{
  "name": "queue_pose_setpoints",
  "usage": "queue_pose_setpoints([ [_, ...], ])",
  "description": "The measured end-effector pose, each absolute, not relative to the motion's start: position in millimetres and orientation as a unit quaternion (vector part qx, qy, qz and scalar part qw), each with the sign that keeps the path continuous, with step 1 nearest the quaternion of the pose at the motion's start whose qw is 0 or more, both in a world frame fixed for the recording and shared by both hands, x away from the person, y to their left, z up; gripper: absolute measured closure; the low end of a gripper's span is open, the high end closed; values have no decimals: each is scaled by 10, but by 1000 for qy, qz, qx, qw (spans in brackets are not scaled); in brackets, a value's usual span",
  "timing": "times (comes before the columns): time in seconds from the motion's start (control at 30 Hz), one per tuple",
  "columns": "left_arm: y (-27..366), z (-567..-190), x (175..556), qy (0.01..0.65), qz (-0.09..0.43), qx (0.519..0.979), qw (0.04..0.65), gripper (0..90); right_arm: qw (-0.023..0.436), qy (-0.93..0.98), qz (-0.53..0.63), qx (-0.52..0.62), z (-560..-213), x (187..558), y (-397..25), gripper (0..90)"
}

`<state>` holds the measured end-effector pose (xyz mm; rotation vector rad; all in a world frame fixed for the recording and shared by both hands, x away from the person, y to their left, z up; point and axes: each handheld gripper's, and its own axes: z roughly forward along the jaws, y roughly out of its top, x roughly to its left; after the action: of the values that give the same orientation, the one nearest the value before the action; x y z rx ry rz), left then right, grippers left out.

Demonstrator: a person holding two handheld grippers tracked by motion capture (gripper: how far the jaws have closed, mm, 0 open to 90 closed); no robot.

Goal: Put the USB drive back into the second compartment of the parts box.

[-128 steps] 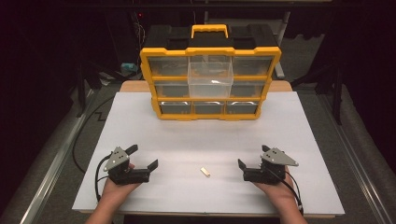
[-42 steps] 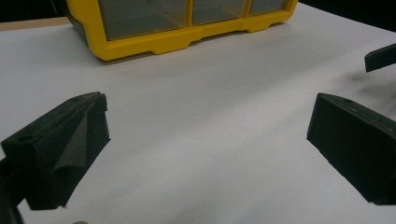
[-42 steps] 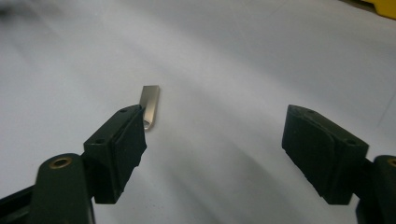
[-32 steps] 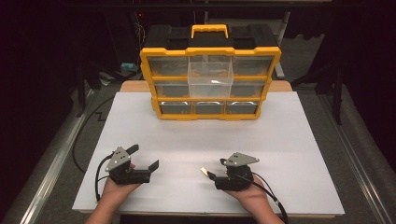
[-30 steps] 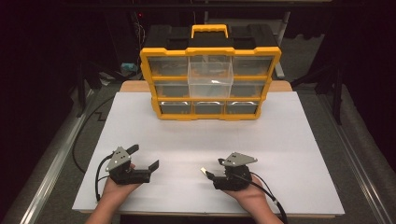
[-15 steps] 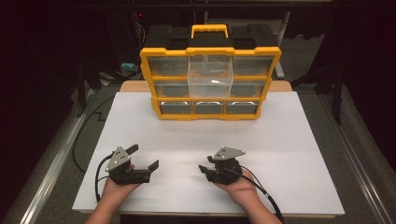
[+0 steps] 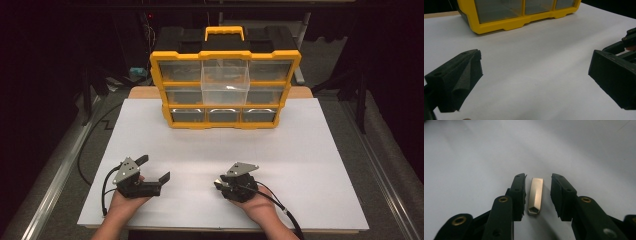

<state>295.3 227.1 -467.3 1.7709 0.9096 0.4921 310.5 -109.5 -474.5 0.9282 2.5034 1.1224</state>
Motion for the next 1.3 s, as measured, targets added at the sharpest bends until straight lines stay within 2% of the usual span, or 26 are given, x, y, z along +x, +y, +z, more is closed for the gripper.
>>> queue_pose_setpoints([
  [0.17,2270,-4673,2954,379,205,738,519,0,127,860,382,314,-4754,3063,-1092,700],
  [1.3,2243,-4672,2934,379,203,738,521,0,133,859,376,322,-4770,3088,-1044,791],
])
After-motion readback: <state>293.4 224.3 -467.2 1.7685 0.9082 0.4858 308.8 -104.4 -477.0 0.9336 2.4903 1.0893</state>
